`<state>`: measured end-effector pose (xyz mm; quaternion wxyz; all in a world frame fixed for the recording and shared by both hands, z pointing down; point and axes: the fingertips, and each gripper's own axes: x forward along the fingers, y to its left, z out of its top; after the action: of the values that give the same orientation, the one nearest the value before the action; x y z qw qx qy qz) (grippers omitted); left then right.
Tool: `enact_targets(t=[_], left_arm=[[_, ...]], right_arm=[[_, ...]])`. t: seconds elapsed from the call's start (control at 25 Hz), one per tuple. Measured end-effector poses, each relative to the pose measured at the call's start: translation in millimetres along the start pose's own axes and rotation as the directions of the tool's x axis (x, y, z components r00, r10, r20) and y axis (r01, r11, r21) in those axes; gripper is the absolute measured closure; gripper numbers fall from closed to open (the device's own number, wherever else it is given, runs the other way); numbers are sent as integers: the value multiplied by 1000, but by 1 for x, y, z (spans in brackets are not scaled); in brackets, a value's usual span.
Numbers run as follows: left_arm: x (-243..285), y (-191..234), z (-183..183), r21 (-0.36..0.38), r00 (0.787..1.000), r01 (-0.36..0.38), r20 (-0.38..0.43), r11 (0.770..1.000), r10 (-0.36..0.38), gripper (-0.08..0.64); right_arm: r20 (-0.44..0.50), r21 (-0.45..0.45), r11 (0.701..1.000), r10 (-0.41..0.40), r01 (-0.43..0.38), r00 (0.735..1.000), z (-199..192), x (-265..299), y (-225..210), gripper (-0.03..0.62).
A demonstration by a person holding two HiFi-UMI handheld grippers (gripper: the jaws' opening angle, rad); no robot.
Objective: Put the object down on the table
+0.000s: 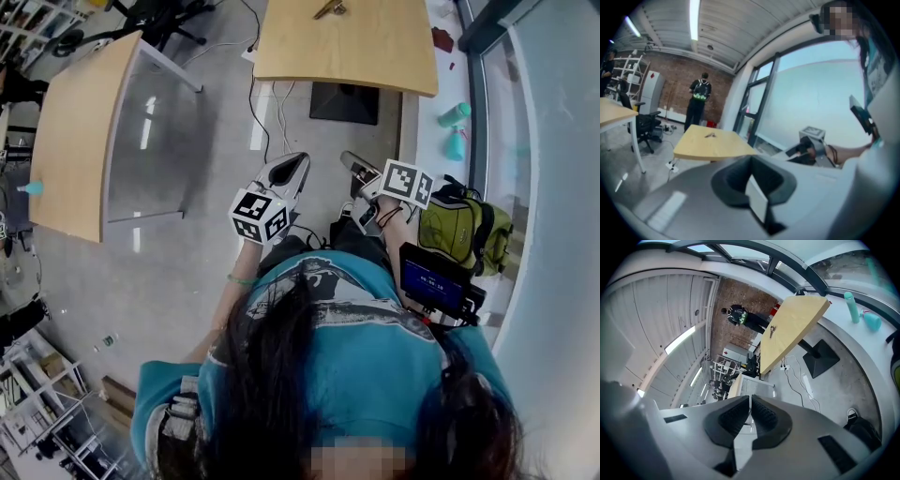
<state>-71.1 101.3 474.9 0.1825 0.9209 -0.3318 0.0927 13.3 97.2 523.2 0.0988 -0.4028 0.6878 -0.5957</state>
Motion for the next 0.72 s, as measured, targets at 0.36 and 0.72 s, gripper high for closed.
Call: enact_targets(t=[0.36, 0.72], left_arm=[[-38, 22, -10, 10, 995, 101, -26, 995, -100, 555], [-91, 37, -39, 20, 985, 169, -36, 985, -168, 556]], right_arm=[[75, 41, 998, -44, 41, 996, -49, 16, 16, 569], [131, 67, 996, -73, 65, 989, -116, 30, 26, 571]])
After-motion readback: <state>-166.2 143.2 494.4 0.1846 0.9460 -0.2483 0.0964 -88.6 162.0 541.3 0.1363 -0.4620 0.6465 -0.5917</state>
